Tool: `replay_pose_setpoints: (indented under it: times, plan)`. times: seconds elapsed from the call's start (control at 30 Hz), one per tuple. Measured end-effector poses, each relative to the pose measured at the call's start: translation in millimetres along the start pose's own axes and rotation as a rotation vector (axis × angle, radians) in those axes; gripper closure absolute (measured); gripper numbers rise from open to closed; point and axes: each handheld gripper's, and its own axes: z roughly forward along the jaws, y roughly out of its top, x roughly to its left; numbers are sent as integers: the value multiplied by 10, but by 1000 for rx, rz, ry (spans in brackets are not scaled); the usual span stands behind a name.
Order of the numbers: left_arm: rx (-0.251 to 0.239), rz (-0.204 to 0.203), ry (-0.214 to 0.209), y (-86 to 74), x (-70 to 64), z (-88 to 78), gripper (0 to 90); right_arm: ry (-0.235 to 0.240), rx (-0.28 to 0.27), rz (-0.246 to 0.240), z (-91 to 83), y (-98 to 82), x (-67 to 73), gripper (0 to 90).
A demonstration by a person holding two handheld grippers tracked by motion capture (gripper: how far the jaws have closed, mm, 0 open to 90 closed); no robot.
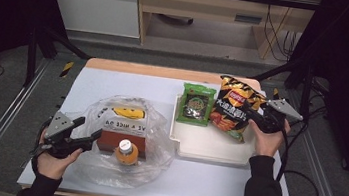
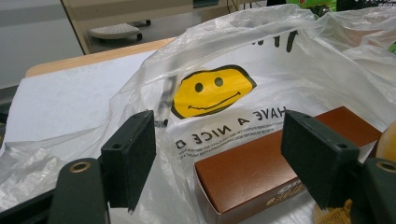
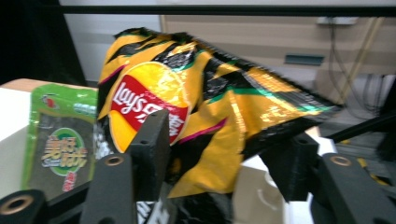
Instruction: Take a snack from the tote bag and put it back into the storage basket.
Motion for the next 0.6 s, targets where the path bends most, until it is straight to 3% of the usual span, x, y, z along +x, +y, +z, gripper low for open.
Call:
replay_pose_setpoints:
  times: [0.1, 0.2, 0.33, 0.4, 0.5, 0.6]
  plan:
    - [3, 1, 1, -4, 3, 6, 264, -5, 6, 24, -55, 6, -5, 380]
    - [5, 2, 0, -5, -5, 12, 264, -11, -3, 29, -132, -5, -9, 383]
    - [7, 1, 0, -7, -8, 17, 264, -6, 21, 16, -226, -21, 21, 420]
    - [6, 0, 0, -7, -7, 16, 264, 2, 3, 24, -270, -54, 51, 442]
    - [8, 0, 0, -10, -4, 17, 264, 15, 35, 22, -310, -111, 94, 450]
    - [10, 0, 0, -11, -7, 22, 264, 40, 51, 22, -316, -195, 156, 518]
